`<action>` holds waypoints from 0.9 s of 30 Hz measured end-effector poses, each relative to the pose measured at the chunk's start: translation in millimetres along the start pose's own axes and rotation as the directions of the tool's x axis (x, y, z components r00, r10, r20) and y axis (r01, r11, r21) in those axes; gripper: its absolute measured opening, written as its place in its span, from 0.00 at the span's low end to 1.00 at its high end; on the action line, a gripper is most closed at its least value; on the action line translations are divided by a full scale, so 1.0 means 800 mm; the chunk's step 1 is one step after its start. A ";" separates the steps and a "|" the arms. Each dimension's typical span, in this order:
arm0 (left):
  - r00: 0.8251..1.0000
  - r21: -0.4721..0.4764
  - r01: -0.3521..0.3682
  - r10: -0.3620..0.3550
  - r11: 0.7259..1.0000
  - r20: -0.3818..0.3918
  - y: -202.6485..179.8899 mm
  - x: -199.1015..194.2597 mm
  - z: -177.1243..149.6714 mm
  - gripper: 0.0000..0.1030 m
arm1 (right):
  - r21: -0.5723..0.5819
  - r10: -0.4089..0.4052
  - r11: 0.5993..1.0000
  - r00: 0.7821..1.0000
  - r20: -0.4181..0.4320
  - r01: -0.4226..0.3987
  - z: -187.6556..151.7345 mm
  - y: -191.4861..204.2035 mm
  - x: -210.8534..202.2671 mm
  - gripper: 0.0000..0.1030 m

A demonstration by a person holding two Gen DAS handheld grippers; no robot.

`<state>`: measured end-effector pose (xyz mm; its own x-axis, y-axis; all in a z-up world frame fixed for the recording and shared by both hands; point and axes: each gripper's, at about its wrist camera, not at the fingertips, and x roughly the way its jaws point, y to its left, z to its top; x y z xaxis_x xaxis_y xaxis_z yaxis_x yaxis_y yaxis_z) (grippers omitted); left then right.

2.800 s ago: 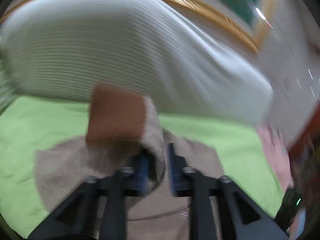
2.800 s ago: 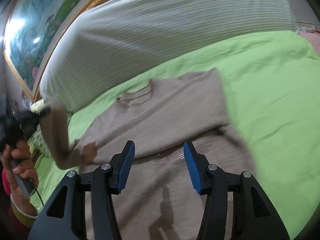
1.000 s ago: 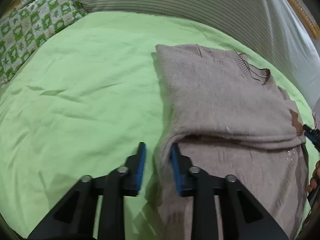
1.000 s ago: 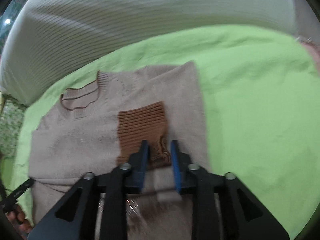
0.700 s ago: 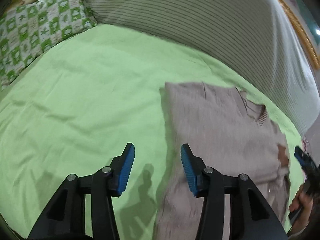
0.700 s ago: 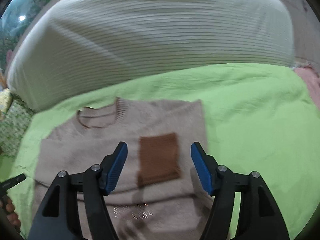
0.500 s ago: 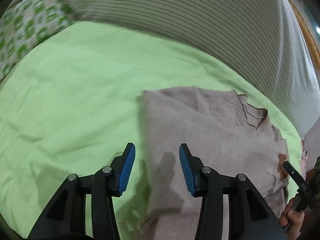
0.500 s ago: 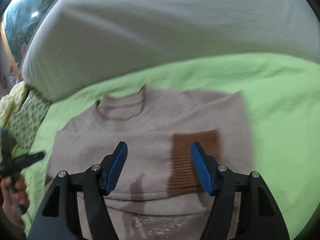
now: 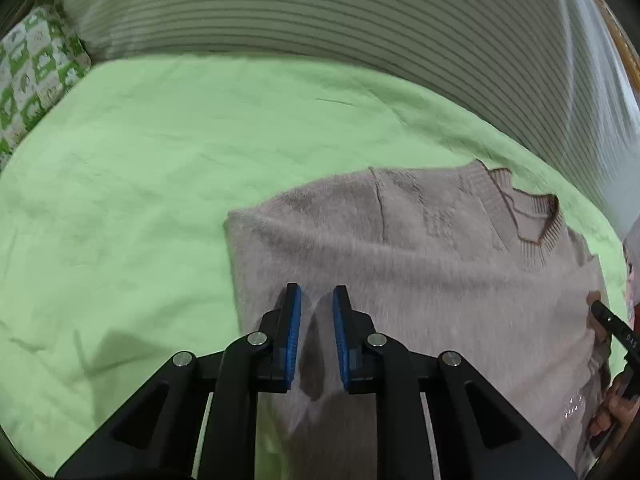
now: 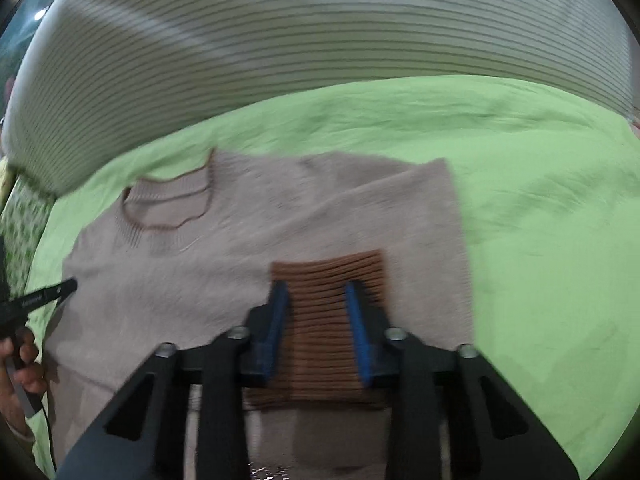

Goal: Fold small clothes

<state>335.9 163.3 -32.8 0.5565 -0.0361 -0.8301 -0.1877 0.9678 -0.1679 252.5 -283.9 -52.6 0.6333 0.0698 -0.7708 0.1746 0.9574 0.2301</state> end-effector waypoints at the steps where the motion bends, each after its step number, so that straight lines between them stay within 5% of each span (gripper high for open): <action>1: 1.000 0.012 -0.013 0.013 1.000 0.003 -0.002 -0.010 -0.007 0.19 | 0.001 -0.007 1.000 1.000 -0.005 0.007 -0.002 -0.001 -0.004 0.26; 3: 1.000 0.021 -0.005 0.005 1.000 0.013 -0.004 -0.031 -0.022 0.26 | 0.002 -0.017 1.000 1.000 0.005 0.017 -0.010 -0.001 -0.020 0.29; 6: 1.000 0.032 0.001 -0.001 0.999 0.025 -0.007 -0.072 -0.062 0.51 | 0.009 -0.006 1.000 1.000 0.006 0.006 -0.030 -0.001 -0.055 0.34; 11: 1.000 0.042 0.022 -0.022 0.999 0.006 -0.002 -0.132 -0.148 0.55 | 0.004 0.037 0.999 0.999 0.015 -0.037 -0.084 -0.004 -0.125 0.53; 18: 0.998 0.029 0.039 -0.037 0.999 -0.052 0.011 -0.193 -0.266 0.59 | 0.026 0.058 0.998 0.998 0.003 -0.058 -0.173 -0.027 -0.216 0.54; 27: 0.990 0.007 0.078 -0.077 0.997 -0.119 0.028 -0.245 -0.375 0.59 | 0.095 0.050 0.994 0.998 -0.029 -0.047 -0.264 -0.052 -0.275 0.54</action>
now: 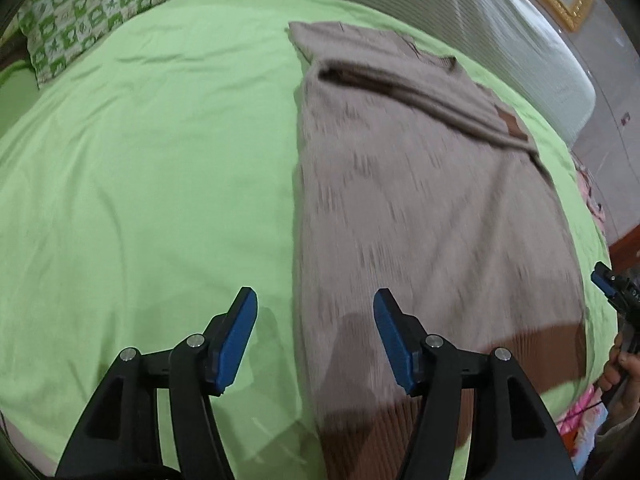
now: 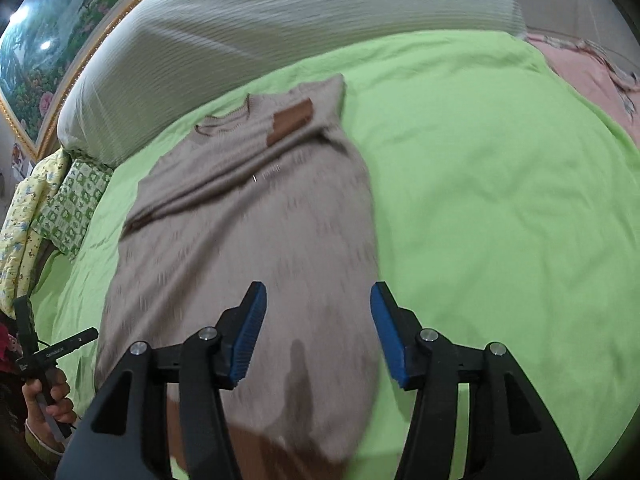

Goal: Fold small clothes

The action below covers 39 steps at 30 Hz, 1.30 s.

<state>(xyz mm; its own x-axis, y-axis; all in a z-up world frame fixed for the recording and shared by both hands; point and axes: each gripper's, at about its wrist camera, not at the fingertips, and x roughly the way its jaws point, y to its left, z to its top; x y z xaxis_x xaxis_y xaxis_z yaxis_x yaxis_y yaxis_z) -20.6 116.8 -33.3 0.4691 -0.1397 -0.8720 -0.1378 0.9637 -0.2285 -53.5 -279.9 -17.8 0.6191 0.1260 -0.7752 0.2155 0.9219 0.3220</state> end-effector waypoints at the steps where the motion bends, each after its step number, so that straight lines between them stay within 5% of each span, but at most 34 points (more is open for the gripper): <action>1: 1.000 0.002 0.004 -0.004 1.000 -0.009 0.000 0.000 -0.009 0.60 | 0.004 -0.002 1.000 1.000 -0.017 0.002 -0.013 -0.003 -0.003 0.54; 7: 0.998 -0.035 0.038 -0.039 0.999 -0.052 -0.008 0.003 -0.056 0.63 | 0.056 0.031 0.998 0.994 -0.105 -0.025 -0.076 -0.016 -0.001 0.54; 12: 0.990 0.024 0.088 -0.085 0.996 -0.114 -0.037 0.009 -0.073 0.64 | 0.075 0.128 0.990 0.986 -0.105 -0.121 -0.097 -0.003 -0.002 0.54; 15: 0.992 0.084 0.057 -0.047 0.995 -0.118 -0.045 0.010 -0.077 0.63 | 0.052 0.140 0.989 0.983 -0.119 -0.135 -0.100 0.007 0.001 0.53; 18: 0.992 0.078 0.061 -0.052 0.995 -0.113 -0.041 0.007 -0.082 0.49 | 0.044 0.151 0.988 0.979 -0.136 -0.146 -0.102 0.006 -0.001 0.09; 25: 0.983 0.028 0.139 -0.135 0.990 -0.124 -0.019 0.003 -0.081 0.11 | 0.176 0.220 0.962 0.974 -0.043 -0.210 -0.113 -0.056 -0.046 0.07; 32: 0.965 0.033 0.251 -0.247 0.967 -0.092 -0.035 -0.010 -0.087 0.08 | 0.209 0.257 0.946 0.966 -0.014 -0.249 -0.115 -0.068 -0.058 0.07; 39: 0.951 -0.005 0.307 -0.307 0.952 -0.037 -0.028 -0.019 -0.060 0.08 | 0.167 0.372 0.912 0.927 0.044 -0.374 -0.094 -0.055 -0.065 0.07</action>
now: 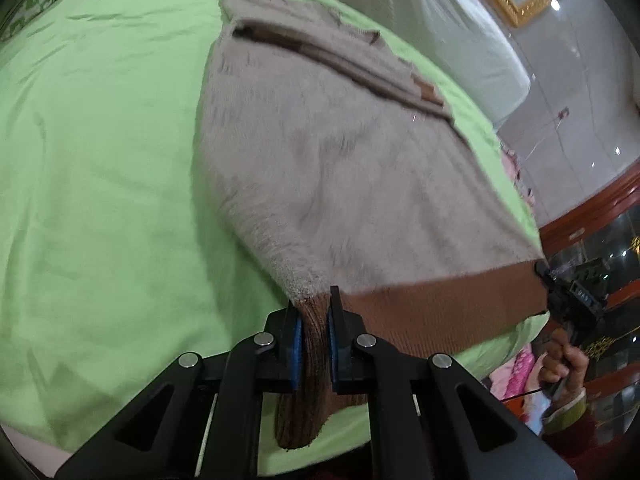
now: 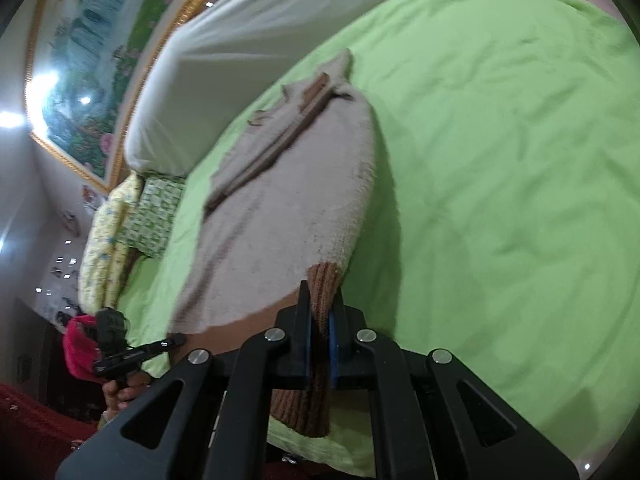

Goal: Fold small clothes
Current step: 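Grasp the brown hem with both grippers and fold it up toward the collar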

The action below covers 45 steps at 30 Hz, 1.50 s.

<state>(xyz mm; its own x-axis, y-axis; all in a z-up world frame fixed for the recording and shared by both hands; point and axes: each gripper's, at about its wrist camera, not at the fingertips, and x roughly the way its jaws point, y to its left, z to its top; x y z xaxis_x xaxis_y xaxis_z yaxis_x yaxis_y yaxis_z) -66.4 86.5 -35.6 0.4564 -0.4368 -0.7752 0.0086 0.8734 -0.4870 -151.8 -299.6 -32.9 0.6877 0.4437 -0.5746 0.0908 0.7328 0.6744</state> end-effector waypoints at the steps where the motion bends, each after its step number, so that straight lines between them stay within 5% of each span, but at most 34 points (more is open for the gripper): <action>1: 1.000 0.003 0.009 -0.009 1.000 0.021 -0.002 -0.007 0.010 0.08 | -0.005 0.023 1.000 1.000 0.008 -0.023 0.007 0.004 0.004 0.07; 6: 0.991 0.053 0.012 -0.019 0.999 0.131 -0.022 -0.019 0.092 0.08 | -0.055 0.078 0.996 0.995 0.056 -0.075 0.071 0.029 0.032 0.07; 12: 0.972 0.071 -0.040 0.022 0.997 0.234 -0.031 -0.001 0.210 0.08 | -0.116 0.037 0.993 0.989 0.142 -0.020 0.184 0.060 0.092 0.07; 16: 0.967 0.054 -0.067 0.052 0.996 0.251 -0.022 0.035 0.288 0.08 | -0.105 0.001 0.994 0.979 0.202 0.021 0.262 0.070 0.140 0.07; 23: 0.969 0.010 -0.126 0.121 0.992 0.214 0.007 0.111 0.387 0.08 | -0.124 -0.080 0.987 0.982 0.169 0.102 0.344 0.075 0.240 0.07; 27: 0.976 -0.052 -0.127 0.135 0.990 0.173 0.037 0.146 0.420 0.13 | -0.101 -0.182 0.975 0.973 0.142 0.197 0.370 0.061 0.286 0.07; 31: 0.969 -0.128 -0.139 0.162 0.982 0.186 0.064 0.160 0.444 0.19 | 0.022 -0.212 0.977 0.973 0.094 0.211 0.395 0.022 0.321 0.12; 34: 0.965 -0.134 -0.132 0.158 0.982 0.207 0.066 0.155 0.452 0.25 | 0.101 -0.251 0.965 0.965 0.081 0.242 0.406 0.005 0.324 0.22; 35: 0.963 -0.128 -0.132 0.158 0.983 0.220 0.065 0.151 0.453 0.26 | 0.124 -0.244 0.965 0.964 0.106 0.231 0.409 0.000 0.316 0.33; 37: 0.939 -0.118 -0.193 0.218 0.974 0.267 0.058 0.137 0.457 0.49 | 0.152 -0.237 0.965 0.959 0.156 0.214 0.414 -0.005 0.300 0.62; 38: 0.918 -0.120 -0.225 0.252 0.967 0.307 0.056 0.127 0.457 0.53 | 0.153 -0.230 0.967 0.954 0.191 0.202 0.416 -0.004 0.290 0.67; 40: 0.896 -0.128 -0.238 0.269 0.963 0.353 0.055 0.109 0.455 0.54 | 0.124 -0.241 0.968 0.948 0.209 0.218 0.416 0.004 0.276 0.67; 45: 0.884 -0.049 -0.323 0.320 0.945 0.340 0.048 0.093 0.423 0.56 | -0.036 -0.194 0.978 0.963 0.189 0.204 0.387 0.036 0.255 0.67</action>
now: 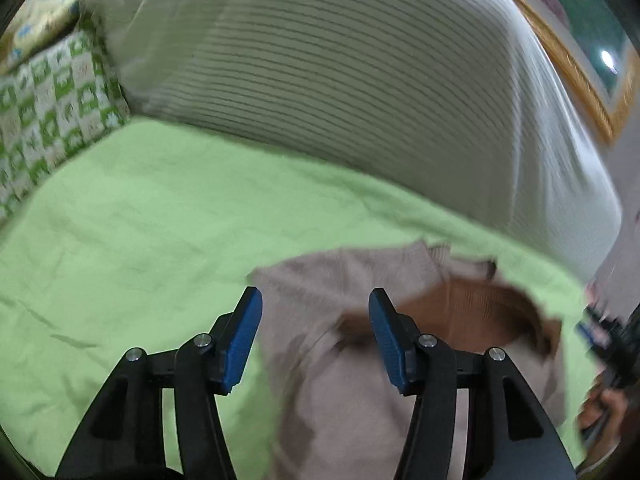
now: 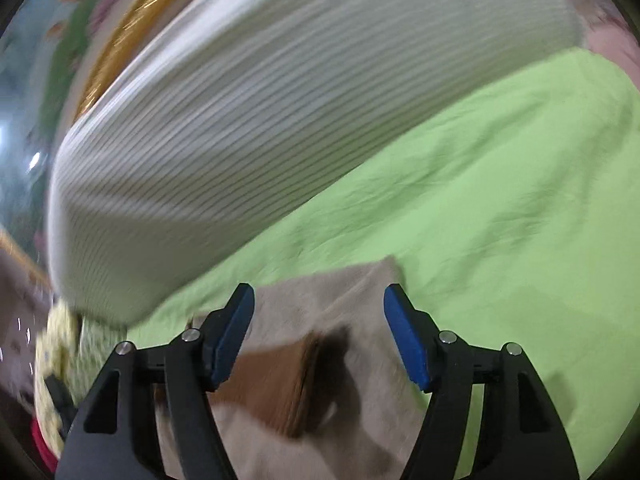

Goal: Fold small clothes
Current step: 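Grasp the folded hem edge with both grippers and fold it again toward the collar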

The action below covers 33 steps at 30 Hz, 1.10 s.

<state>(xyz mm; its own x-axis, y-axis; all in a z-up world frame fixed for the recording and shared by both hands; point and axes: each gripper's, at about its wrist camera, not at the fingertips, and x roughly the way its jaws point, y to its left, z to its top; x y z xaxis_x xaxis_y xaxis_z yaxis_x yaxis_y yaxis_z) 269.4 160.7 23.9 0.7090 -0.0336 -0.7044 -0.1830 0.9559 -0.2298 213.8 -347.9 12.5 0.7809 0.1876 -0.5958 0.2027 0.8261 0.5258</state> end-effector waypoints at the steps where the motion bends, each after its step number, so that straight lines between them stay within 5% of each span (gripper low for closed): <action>1: 1.000 0.037 -0.017 0.017 0.999 -0.013 -0.002 -0.001 -0.011 0.56 | -0.068 -0.009 0.998 1.000 0.000 0.009 -0.012 0.008 -0.012 0.67; 5: 0.996 0.174 -0.068 0.077 0.982 -0.044 -0.012 0.006 -0.047 0.56 | -0.286 -0.074 0.956 0.997 -0.026 0.063 -0.047 0.032 -0.024 0.67; 10: 0.993 0.286 -0.086 0.104 0.954 -0.049 -0.033 0.022 -0.048 0.62 | -0.590 -0.221 0.787 0.975 -0.002 0.177 -0.070 0.077 0.003 0.67; 16: 0.987 0.365 -0.110 0.144 0.925 -0.068 -0.054 0.073 -0.020 0.62 | -0.698 -0.254 0.694 0.967 -0.010 0.175 -0.052 0.099 0.057 0.77; 20: 0.982 0.341 -0.091 0.141 0.936 -0.125 -0.047 0.114 -0.007 0.57 | -0.681 -0.282 0.711 0.958 -0.049 0.175 -0.033 0.094 0.109 0.77; 22: 0.982 0.320 -0.051 0.105 0.946 -0.156 -0.045 0.126 -0.005 0.22 | -0.664 -0.285 0.728 0.956 -0.071 0.168 -0.025 0.087 0.133 0.77; 23: 0.982 0.314 -0.013 0.071 0.949 -0.174 -0.046 0.130 -0.007 0.13 | -0.661 -0.269 0.736 0.959 -0.087 0.146 -0.024 0.087 0.141 0.75; 24: 0.983 0.323 -0.013 0.071 0.946 -0.168 -0.049 0.129 -0.008 0.07 | -0.660 -0.255 0.741 0.961 -0.104 0.125 -0.023 0.088 0.146 0.67; 25: 0.986 0.345 -0.047 0.099 0.937 -0.133 -0.055 0.124 -0.011 0.05 | -0.663 -0.250 0.742 0.959 -0.130 0.103 -0.025 0.089 0.152 0.23; 26: 0.990 0.362 -0.070 0.109 0.929 -0.088 -0.059 0.113 -0.012 0.04 | -0.665 -0.275 0.739 0.950 -0.146 0.112 -0.027 0.091 0.156 0.08; 30: 0.998 0.305 -0.056 0.064 0.951 -0.016 -0.049 0.078 0.007 0.04 | -0.605 -0.171 0.791 0.982 -0.085 0.085 -0.009 0.099 0.115 0.07; 33: 0.993 0.278 -0.078 0.099 0.957 -0.061 -0.037 0.102 0.023 0.04 | -0.497 -0.153 0.860 0.988 -0.035 0.116 0.029 0.083 0.103 0.07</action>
<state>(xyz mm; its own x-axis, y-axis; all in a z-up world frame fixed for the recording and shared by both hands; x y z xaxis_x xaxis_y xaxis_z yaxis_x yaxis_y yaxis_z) 345.5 135.3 -14.4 0.6444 0.0433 -0.7635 -0.0413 0.9989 0.0218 305.5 -290.0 12.3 0.7195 0.0769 -0.6902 -0.0284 0.9963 0.0814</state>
